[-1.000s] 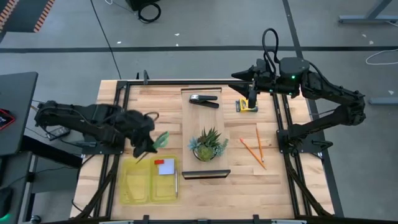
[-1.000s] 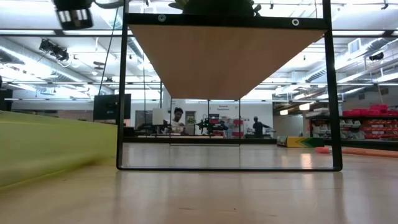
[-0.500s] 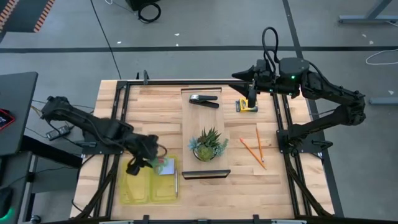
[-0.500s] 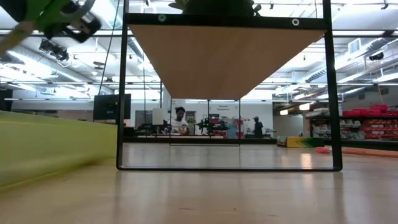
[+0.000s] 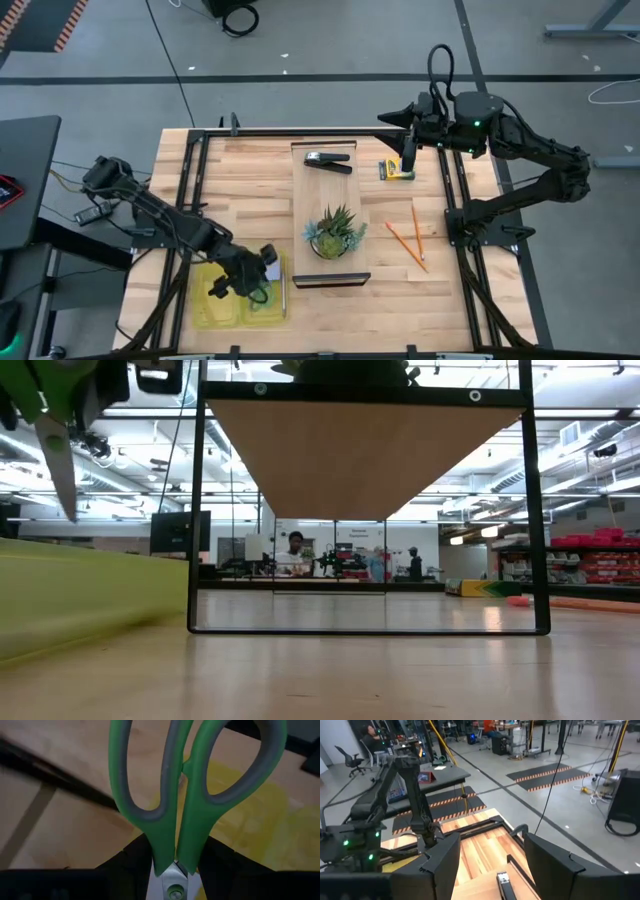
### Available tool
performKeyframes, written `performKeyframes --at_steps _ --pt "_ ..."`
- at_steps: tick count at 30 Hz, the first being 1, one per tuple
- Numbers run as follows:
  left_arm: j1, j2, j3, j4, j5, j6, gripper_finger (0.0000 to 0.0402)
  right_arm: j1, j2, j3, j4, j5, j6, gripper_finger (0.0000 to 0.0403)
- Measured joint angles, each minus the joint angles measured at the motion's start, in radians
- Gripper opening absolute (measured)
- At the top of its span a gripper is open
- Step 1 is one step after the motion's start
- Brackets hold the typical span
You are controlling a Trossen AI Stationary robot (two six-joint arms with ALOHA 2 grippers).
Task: Pack school essentials
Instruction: Put the green scissors into the yellow supply box
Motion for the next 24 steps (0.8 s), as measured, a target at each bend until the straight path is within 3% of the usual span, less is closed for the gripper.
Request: performKeyframes --at_steps 16,24 --pt "-0.036 0.220 0.001 0.062 -0.036 0.443 0.0149 0.000 -0.005 0.000 -0.005 0.021 0.092 0.0225" --pt "-0.035 0.256 0.001 0.083 -0.028 0.492 0.0136 0.000 -0.005 0.000 -0.004 0.071 0.139 0.0225"
